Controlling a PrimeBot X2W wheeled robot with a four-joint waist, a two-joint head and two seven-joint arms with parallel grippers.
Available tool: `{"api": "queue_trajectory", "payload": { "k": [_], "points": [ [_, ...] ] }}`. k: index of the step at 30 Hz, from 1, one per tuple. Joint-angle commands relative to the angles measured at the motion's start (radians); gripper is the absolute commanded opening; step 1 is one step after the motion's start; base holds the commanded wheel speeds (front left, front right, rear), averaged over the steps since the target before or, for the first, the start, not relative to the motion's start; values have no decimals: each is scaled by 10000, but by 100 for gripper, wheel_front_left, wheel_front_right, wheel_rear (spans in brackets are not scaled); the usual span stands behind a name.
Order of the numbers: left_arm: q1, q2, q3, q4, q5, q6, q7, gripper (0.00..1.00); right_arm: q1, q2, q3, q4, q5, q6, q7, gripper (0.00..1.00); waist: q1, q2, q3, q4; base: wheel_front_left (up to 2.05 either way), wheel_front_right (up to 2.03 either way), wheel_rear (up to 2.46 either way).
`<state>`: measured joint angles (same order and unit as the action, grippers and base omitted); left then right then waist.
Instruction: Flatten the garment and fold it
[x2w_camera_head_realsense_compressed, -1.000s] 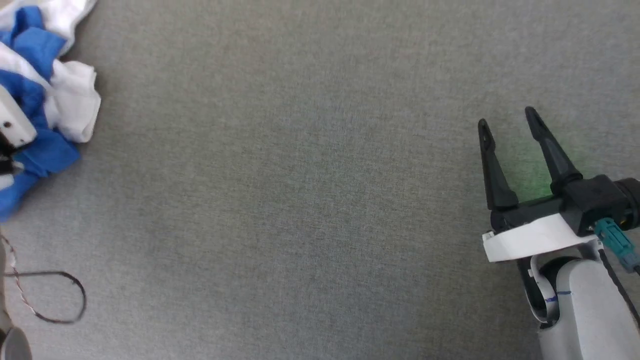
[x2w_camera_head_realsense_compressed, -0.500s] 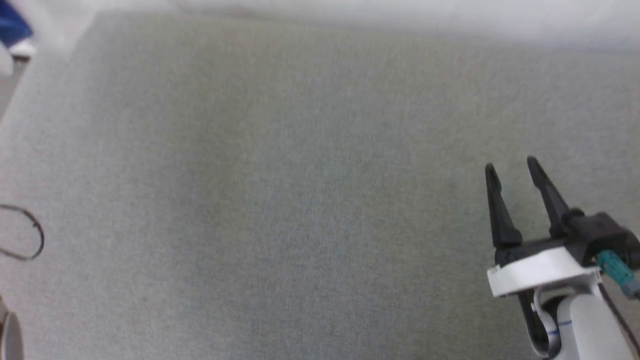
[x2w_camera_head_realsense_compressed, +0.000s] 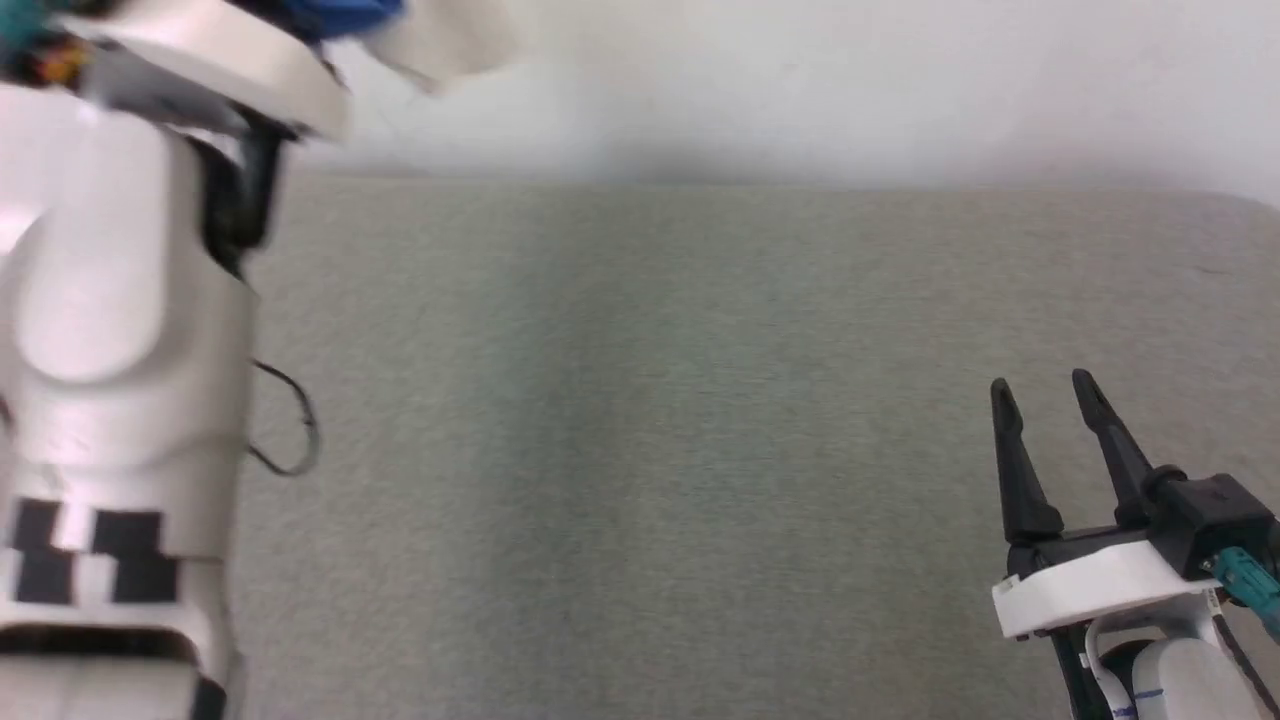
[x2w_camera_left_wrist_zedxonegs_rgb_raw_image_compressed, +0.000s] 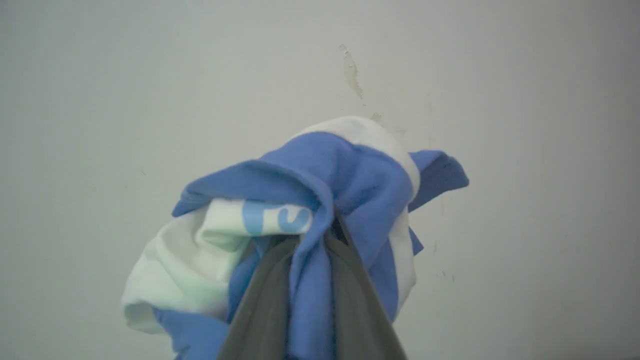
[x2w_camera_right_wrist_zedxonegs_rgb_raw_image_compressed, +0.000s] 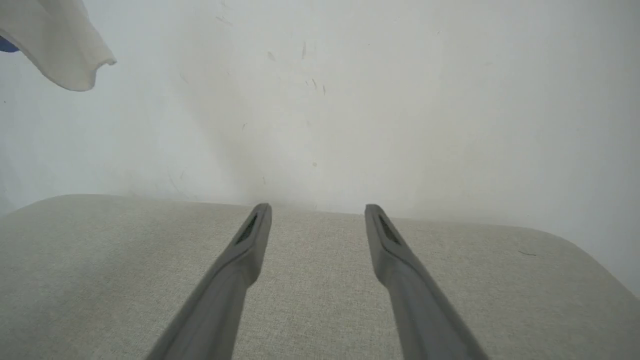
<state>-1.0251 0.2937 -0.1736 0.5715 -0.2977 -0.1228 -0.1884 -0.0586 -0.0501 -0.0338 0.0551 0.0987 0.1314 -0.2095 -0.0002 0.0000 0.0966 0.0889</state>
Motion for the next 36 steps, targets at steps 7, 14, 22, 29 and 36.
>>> {"api": "queue_trajectory", "payload": {
  "k": [7,14,22,29,36],
  "points": [
    [2640,-1306,-691,-2032,-875,4,582,0,447,-1,-177,-339,65,-7,268,100,2,0,-482,-1906,0,0,0],
    [6265,-2029,-2002,-2551,-1063,261,967,0,771,-1,-209,-550,65,-7,450,100,2,0,-422,-2198,0,0,0],
    [8953,-2300,-3251,-1781,-754,908,219,38,914,-1,-58,-596,106,-7,511,100,2,0,-421,-2159,0,0,0],
    [9021,-2394,-3202,-2527,-886,1188,-624,100,1106,-1,-41,-557,66,-7,554,100,2,0,-656,-1779,0,0,0],
    [9051,-2315,-2271,-3989,-489,1556,-728,100,1270,-1,-3,-736,17,-7,710,100,2,0,-882,-1487,0,0,0]
  ]
}}
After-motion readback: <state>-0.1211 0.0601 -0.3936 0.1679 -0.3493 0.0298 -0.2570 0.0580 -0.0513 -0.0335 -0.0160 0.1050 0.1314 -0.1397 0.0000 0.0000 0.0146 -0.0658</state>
